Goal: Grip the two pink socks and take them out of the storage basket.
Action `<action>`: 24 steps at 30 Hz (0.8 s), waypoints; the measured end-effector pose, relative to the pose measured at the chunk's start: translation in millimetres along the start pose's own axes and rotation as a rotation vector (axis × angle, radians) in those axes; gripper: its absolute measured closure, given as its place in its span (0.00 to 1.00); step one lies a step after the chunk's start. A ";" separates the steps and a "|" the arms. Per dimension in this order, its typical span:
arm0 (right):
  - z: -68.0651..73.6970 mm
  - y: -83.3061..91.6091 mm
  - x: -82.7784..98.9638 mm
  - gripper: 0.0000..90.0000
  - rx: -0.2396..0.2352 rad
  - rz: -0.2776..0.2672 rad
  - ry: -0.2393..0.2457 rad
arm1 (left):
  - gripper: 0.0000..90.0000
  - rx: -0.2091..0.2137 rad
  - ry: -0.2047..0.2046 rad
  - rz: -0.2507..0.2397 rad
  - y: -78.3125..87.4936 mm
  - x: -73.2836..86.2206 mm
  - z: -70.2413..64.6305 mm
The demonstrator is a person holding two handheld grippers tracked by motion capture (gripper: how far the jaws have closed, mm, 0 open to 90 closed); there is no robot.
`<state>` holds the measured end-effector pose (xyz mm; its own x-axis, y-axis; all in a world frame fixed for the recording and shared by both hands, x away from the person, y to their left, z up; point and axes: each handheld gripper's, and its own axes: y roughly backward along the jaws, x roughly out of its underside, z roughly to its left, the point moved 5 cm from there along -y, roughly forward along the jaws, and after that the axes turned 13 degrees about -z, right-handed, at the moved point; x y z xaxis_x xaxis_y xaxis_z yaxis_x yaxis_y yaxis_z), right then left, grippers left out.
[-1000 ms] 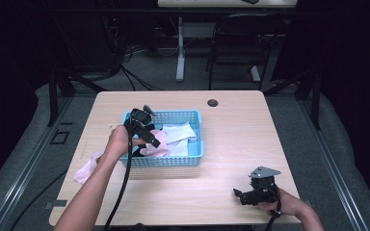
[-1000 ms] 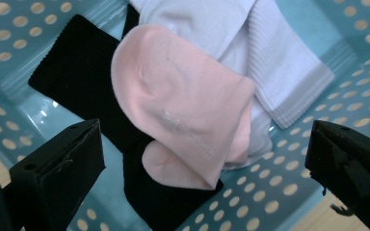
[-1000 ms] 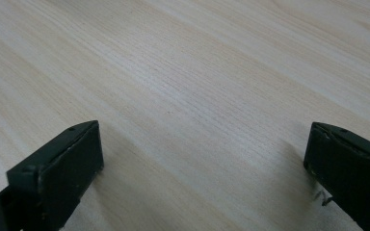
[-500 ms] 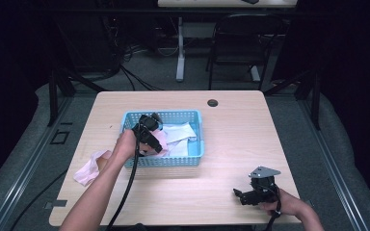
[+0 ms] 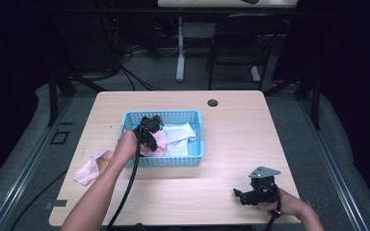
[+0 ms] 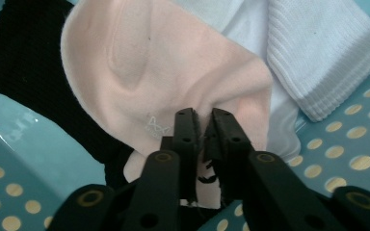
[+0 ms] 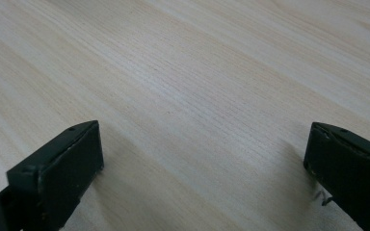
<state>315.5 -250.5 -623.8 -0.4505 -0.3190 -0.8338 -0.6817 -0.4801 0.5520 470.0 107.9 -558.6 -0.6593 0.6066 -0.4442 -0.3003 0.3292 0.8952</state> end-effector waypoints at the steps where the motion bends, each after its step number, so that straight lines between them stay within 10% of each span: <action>1: 0.0 0.0 0.0 0.00 0.000 0.000 0.000 | 0.93 0.000 -0.003 -0.003 0.8 -0.2 0.1; 24: -0.3 -0.1 0.1 0.00 0.002 -0.001 0.004 | 0.96 -0.016 0.028 -0.123 67.2 -11.9 21.9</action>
<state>315.7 -250.7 -623.9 -0.4477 -0.3217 -0.8343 -0.6831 -0.4790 0.5513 472.7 138.7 -493.9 -0.6360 0.5418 -0.5495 -0.3908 0.3879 0.8348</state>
